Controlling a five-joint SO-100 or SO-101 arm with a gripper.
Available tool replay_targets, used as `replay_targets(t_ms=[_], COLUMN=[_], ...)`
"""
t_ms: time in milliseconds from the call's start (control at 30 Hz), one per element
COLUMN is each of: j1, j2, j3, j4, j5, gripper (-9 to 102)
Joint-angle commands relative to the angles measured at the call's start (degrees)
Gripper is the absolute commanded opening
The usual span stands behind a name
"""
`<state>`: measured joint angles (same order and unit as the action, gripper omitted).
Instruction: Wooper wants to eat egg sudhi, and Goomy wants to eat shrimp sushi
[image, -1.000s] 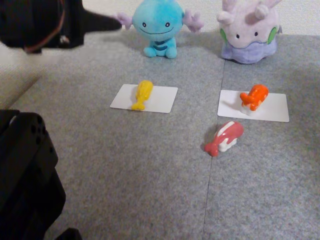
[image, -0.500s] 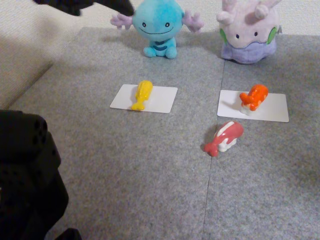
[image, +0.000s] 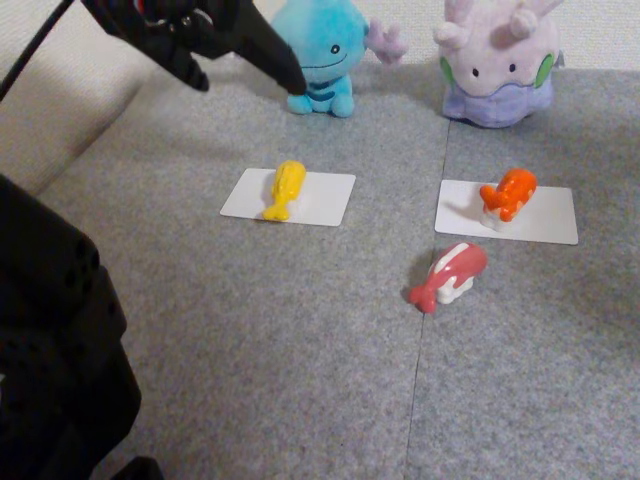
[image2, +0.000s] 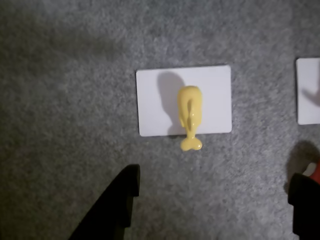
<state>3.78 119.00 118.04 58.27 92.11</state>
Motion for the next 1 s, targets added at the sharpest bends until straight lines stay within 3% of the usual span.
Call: replay_targets(t_ms=[0, 100, 433, 700, 967], j1=[-1.4, -3.9, -13.6, -14.6, -15.1], j2=[-0.9, -1.3, 11.2, 31.9, 36.7], j3=[-2.2, -2.1, 4.3, 27.7, 46.1], j4=[2.8, 6.2, 6.1, -9.4, -24.3], j5=[-0.3, 0.1, 2.4, 2.4, 5.6], gripper=[35, 35, 35, 35, 35])
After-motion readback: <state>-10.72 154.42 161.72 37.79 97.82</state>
